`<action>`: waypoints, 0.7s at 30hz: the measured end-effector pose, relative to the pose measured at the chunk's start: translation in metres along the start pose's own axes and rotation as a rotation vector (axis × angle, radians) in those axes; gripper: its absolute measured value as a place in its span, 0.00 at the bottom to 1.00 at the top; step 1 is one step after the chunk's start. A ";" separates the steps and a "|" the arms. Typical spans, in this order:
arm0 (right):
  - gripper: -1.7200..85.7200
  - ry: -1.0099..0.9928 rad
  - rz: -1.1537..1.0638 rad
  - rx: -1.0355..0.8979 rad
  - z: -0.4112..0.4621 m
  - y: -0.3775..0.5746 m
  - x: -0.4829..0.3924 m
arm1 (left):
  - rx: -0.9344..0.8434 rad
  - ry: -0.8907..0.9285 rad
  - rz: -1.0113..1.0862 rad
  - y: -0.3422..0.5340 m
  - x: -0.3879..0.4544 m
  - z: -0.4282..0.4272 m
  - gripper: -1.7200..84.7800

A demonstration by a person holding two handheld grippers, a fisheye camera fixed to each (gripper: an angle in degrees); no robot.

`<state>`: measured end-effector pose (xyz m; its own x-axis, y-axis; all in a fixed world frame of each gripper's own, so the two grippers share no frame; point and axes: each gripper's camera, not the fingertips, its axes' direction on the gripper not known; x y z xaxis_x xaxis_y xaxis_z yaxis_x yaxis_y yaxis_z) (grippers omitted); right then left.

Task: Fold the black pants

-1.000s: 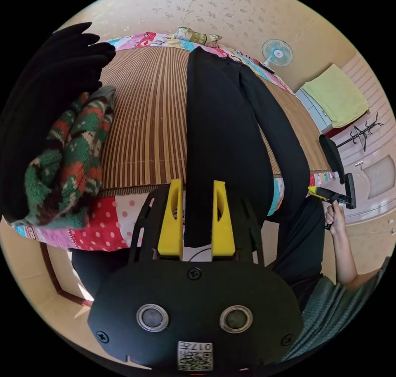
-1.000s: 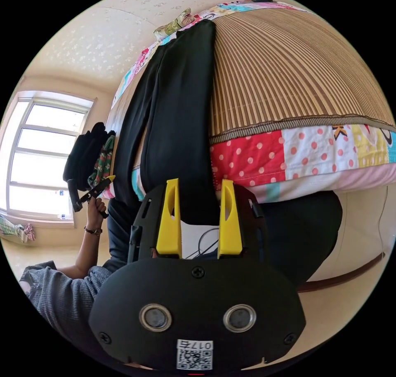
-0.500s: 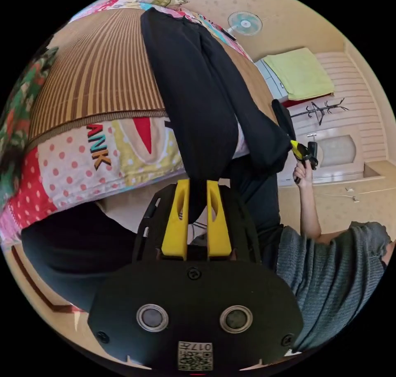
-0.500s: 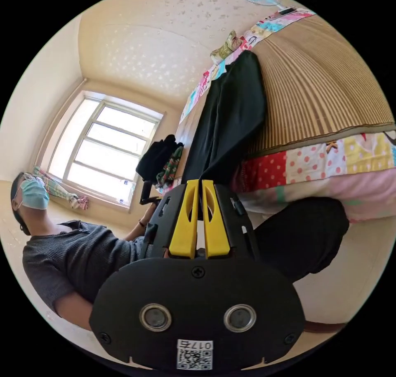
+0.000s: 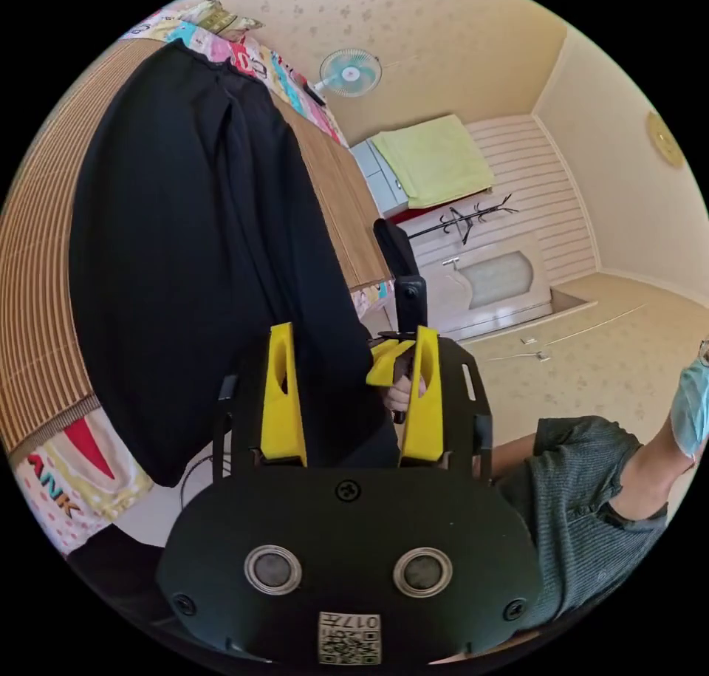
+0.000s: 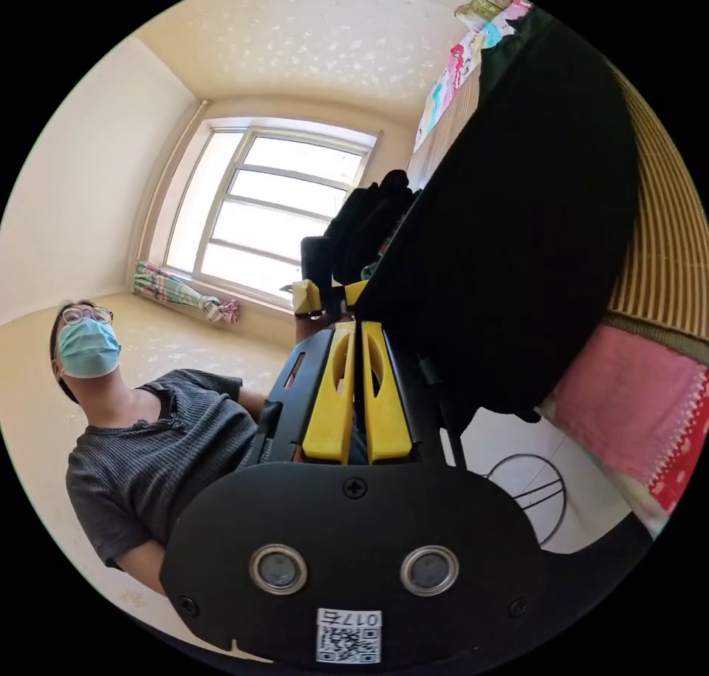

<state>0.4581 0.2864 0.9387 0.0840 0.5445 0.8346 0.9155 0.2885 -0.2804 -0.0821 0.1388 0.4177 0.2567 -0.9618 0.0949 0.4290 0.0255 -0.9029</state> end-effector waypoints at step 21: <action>0.25 0.693 0.190 0.394 -0.105 -0.204 0.064 | 0.030 -0.136 0.028 0.051 0.006 -0.030 0.06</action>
<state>0.3185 0.1793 1.0988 0.5659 0.0385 0.8236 0.6666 0.5665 -0.4845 -0.0848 0.1259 0.3601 0.3828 -0.9150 0.1273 0.4451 0.0619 -0.8934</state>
